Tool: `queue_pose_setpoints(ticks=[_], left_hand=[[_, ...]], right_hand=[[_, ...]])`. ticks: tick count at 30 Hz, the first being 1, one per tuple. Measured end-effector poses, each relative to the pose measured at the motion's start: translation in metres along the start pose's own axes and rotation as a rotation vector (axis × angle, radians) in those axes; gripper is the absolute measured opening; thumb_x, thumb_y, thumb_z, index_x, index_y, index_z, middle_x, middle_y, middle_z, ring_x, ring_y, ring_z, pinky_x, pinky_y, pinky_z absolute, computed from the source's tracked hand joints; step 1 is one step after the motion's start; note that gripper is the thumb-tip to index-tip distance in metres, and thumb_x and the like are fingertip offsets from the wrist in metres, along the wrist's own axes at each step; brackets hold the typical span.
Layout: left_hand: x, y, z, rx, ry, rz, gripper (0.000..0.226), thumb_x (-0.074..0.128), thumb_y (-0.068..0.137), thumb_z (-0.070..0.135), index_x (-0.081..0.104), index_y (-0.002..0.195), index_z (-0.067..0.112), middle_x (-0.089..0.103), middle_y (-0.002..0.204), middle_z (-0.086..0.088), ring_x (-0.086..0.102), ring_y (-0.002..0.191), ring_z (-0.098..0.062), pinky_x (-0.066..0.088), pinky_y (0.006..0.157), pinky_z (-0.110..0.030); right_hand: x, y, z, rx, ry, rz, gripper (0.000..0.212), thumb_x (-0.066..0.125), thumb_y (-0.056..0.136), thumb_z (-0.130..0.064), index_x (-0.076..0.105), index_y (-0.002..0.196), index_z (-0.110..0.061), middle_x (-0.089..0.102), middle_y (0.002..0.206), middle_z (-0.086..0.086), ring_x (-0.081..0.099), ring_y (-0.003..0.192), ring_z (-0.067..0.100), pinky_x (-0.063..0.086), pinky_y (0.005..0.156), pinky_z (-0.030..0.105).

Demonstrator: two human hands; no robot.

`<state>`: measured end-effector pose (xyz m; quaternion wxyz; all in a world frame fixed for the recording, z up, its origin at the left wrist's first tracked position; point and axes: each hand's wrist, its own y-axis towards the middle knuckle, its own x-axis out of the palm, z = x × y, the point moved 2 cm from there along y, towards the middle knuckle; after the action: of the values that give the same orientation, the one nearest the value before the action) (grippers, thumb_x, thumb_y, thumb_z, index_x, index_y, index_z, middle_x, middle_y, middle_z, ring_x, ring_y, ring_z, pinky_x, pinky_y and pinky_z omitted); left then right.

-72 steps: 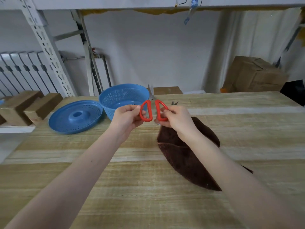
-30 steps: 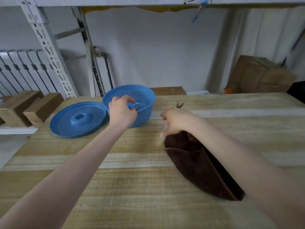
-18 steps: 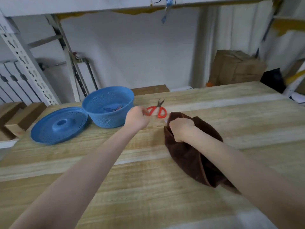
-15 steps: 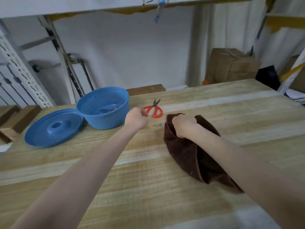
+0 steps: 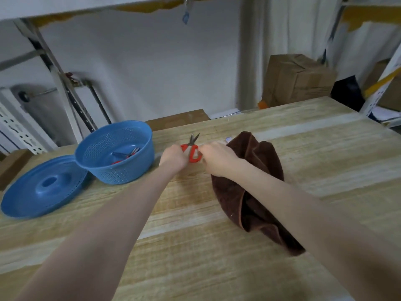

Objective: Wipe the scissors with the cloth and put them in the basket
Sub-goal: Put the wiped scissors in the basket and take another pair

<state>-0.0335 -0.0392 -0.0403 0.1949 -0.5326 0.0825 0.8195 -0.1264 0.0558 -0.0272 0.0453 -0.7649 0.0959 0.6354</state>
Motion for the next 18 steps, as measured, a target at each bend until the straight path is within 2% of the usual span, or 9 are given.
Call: queue_pose_setpoints(ticks=[4,7,9,11,15,18], left_hand=[[0.004,0.011,-0.003,-0.008,-0.004,0.008,0.027,0.049,0.098,0.030,0.060,0.092,0.005,0.063,0.090,-0.010,0.057,0.079,-0.025,0.045,0.066,-0.034],[0.005,0.014,-0.008,0.006,0.060,0.016,0.012,0.049,0.093,0.010,0.061,0.094,0.007,0.066,0.096,-0.013,0.059,0.082,-0.026,0.047,0.067,-0.034],[0.004,0.014,-0.010,0.024,0.112,0.020,0.013,0.047,0.090,0.001,0.059,0.092,0.008,0.066,0.098,-0.014,0.061,0.085,-0.028,0.047,0.067,-0.034],[0.002,0.011,-0.010,0.048,0.153,0.033,0.016,0.047,0.089,-0.003,0.058,0.091,0.008,0.066,0.100,-0.014,0.062,0.088,-0.029,0.047,0.067,-0.034],[-0.005,-0.002,-0.019,0.041,0.221,0.079,0.012,0.051,0.090,0.000,0.061,0.097,0.001,0.061,0.104,-0.016,0.061,0.090,-0.031,0.049,0.071,-0.036],[-0.012,-0.013,-0.031,0.025,0.238,0.126,0.018,0.053,0.089,-0.001,0.060,0.105,-0.001,0.056,0.111,-0.016,0.061,0.097,-0.034,0.050,0.074,-0.038]], right_hand=[[0.026,0.029,-0.006,-0.069,0.034,-0.179,0.040,0.055,0.088,-0.008,0.052,0.128,-0.011,0.054,0.127,0.007,0.054,0.117,0.028,0.050,0.089,0.038],[0.033,0.040,-0.005,-0.059,-0.002,-0.135,0.034,0.058,0.090,-0.011,0.054,0.124,-0.012,0.056,0.126,0.007,0.055,0.116,0.027,0.047,0.082,0.035],[0.029,0.041,-0.009,-0.073,-0.035,-0.109,0.020,0.058,0.092,-0.010,0.060,0.112,-0.011,0.061,0.115,0.008,0.059,0.108,0.028,0.044,0.074,0.034],[0.024,0.037,-0.013,-0.092,-0.079,-0.078,0.012,0.056,0.093,-0.009,0.063,0.103,-0.009,0.063,0.108,0.009,0.061,0.102,0.029,0.041,0.071,0.033],[0.017,0.017,-0.018,-0.118,-0.092,-0.018,0.012,0.057,0.090,-0.004,0.065,0.097,-0.009,0.064,0.101,0.009,0.061,0.096,0.028,0.042,0.067,0.034],[0.011,-0.011,-0.024,-0.159,-0.047,-0.030,0.009,0.060,0.090,-0.007,0.064,0.097,-0.011,0.059,0.106,0.007,0.058,0.098,0.027,0.049,0.074,0.038]])
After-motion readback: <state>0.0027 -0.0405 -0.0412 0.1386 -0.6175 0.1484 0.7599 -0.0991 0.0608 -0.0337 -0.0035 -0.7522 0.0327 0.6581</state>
